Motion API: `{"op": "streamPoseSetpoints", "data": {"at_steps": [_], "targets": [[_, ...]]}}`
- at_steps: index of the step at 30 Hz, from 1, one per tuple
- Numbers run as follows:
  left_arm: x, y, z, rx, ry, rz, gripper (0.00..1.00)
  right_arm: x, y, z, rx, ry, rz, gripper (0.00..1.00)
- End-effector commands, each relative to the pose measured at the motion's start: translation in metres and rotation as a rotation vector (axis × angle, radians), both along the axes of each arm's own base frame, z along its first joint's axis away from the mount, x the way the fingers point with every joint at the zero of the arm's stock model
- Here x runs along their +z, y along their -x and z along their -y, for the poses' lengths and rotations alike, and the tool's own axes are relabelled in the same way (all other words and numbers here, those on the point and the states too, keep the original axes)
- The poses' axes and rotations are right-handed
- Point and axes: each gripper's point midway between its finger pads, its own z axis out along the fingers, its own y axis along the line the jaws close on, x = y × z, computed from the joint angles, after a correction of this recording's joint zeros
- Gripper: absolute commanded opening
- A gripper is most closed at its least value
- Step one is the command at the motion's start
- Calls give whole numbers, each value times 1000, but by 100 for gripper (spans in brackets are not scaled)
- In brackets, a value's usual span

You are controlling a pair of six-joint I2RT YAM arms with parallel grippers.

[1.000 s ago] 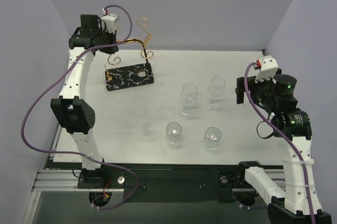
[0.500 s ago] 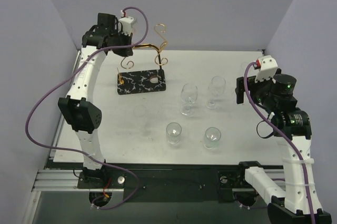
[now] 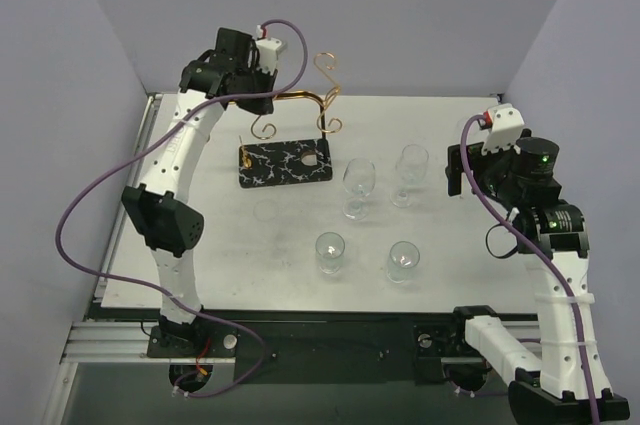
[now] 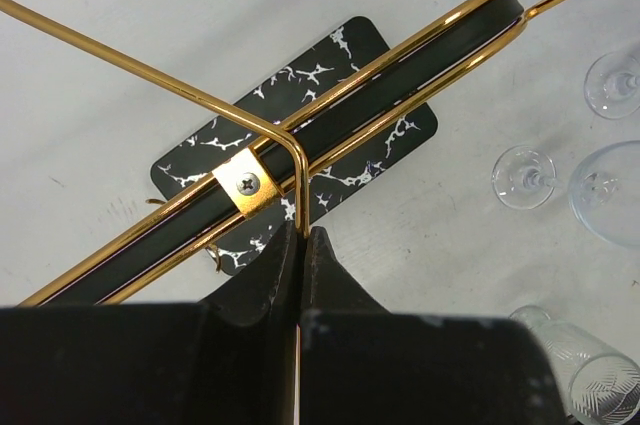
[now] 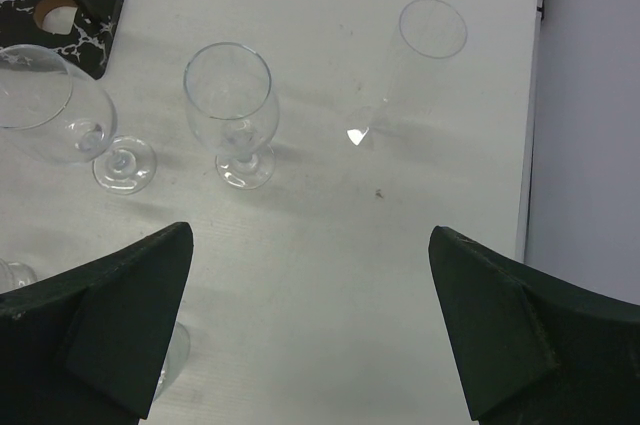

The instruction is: Place the wine glass upside down on the wine glass rack

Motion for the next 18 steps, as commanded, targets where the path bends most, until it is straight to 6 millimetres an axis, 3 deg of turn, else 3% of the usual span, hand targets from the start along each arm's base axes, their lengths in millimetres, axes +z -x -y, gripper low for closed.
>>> {"op": "streamPoseSetpoints", "data": {"at_steps": [1, 5, 18], "targets": [[15, 35, 46, -95, 41, -14, 0, -4, 0, 3, -8, 14, -17, 100], [12, 45, 58, -117, 26, -7, 0, -6, 0, 6, -18, 22, -21, 100], [-6, 60, 65, -148, -2, -30, 0, -17, -5, 15, -78, 43, -71, 98]]}}
